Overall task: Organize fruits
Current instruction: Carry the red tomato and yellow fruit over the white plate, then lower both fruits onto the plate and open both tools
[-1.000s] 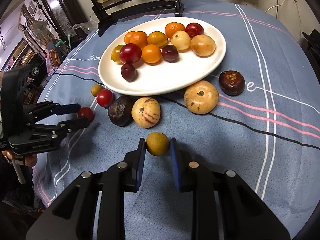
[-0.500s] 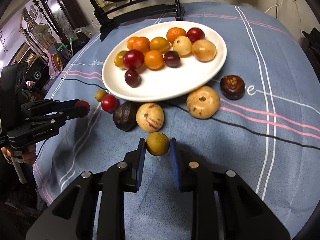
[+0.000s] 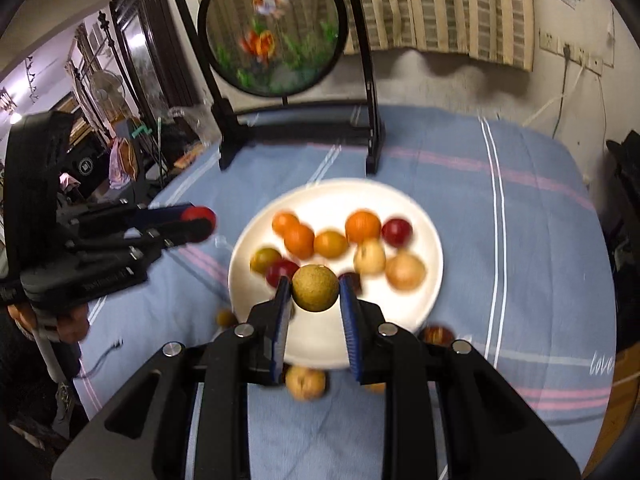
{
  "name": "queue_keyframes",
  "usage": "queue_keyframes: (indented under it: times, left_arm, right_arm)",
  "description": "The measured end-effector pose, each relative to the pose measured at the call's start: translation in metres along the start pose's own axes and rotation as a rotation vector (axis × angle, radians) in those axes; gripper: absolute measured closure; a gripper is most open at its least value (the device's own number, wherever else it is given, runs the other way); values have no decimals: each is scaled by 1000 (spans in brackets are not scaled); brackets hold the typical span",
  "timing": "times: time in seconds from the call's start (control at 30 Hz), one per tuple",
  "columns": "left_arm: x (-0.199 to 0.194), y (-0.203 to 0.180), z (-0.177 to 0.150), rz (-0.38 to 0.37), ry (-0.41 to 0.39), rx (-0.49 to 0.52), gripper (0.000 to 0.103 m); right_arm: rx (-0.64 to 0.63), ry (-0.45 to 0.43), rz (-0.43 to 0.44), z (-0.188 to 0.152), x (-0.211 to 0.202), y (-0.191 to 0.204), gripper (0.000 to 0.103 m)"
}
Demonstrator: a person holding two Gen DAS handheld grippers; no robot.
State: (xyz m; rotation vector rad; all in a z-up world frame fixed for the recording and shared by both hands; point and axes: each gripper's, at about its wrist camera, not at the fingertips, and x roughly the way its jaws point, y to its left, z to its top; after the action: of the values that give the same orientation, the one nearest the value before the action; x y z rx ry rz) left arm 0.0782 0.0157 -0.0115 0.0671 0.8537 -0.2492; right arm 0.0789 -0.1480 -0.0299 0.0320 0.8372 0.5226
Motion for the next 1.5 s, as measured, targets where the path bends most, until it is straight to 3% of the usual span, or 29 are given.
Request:
queue_keyframes:
  times: [0.23, 0.77, 0.97, 1.23, 1.27, 1.37, 1.5]
  left_arm:
    - [29, -11, 18, 1, 28, -8, 74]
    - [85, 0, 21, 79, 126, -25, 74]
    - [99, 2, 19, 80, 155, -25, 73]
    - [109, 10, 18, 70, 187, -59, 71]
    - [108, 10, 19, 61, 187, -60, 70]
    - [101, 7, 21, 52, 161, -55, 36]
    - [90, 1, 25, 68, 138, -42, 37]
  right_arm:
    - [-1, -12, 13, 29, 22, -6, 78]
    - [25, 60, 24, 43, 77, -26, 78]
    - [21, 117, 34, 48, 97, -28, 78]
    - [2, 109, -1, 55, 98, -27, 74]
    - [3, 100, -2, 56, 93, -28, 74]
    - [17, 86, -1, 57, 81, -32, 74]
    - [34, 67, 4, 54, 63, -34, 74]
